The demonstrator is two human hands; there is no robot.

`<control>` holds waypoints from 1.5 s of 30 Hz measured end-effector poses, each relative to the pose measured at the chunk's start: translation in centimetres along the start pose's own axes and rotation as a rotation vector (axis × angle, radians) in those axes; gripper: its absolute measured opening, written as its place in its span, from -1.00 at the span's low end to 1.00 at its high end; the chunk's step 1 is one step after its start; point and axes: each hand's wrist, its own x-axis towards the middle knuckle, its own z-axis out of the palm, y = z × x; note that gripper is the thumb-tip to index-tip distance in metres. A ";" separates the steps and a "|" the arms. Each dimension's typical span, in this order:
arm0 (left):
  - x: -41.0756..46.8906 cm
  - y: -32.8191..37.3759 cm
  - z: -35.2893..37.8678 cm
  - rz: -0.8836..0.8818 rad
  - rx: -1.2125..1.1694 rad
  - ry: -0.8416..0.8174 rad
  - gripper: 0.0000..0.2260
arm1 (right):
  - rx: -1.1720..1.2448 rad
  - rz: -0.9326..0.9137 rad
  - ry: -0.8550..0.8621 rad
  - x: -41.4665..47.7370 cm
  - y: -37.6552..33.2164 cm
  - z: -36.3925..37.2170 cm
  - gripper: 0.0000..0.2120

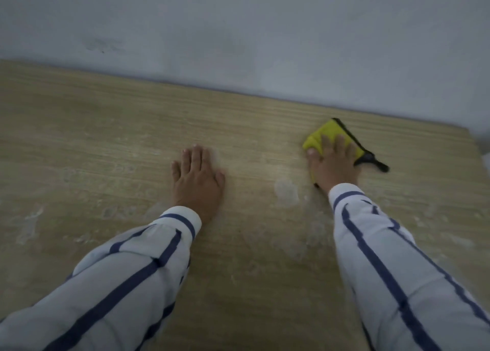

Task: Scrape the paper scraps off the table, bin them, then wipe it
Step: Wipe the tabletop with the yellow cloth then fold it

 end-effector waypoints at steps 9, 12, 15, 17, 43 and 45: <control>-2.2 5.6 2.3 0.080 -0.007 0.004 -0.45 | -0.067 -0.462 -0.070 -7.7 -0.4 1.9 -0.50; -3.4 7.5 3.1 0.130 0.010 -0.010 -0.45 | -0.090 -0.275 0.004 -5.8 7.3 0.5 -0.48; -4.8 9.6 3.8 0.180 0.011 -0.029 -0.46 | 0.027 0.189 0.064 -4.9 15.6 -1.9 -0.46; -5.8 10.6 4.3 0.208 0.016 -0.031 -0.45 | 0.090 0.393 0.082 -5.4 17.6 -2.9 -0.47; -14.7 16.6 6.6 0.321 0.059 -0.045 -0.48 | 0.057 -0.245 -0.107 -25.7 16.6 1.4 -0.51; -15.2 16.5 6.5 0.327 0.054 -0.061 -0.48 | 0.040 -0.135 -0.021 -26.6 20.6 1.2 -0.47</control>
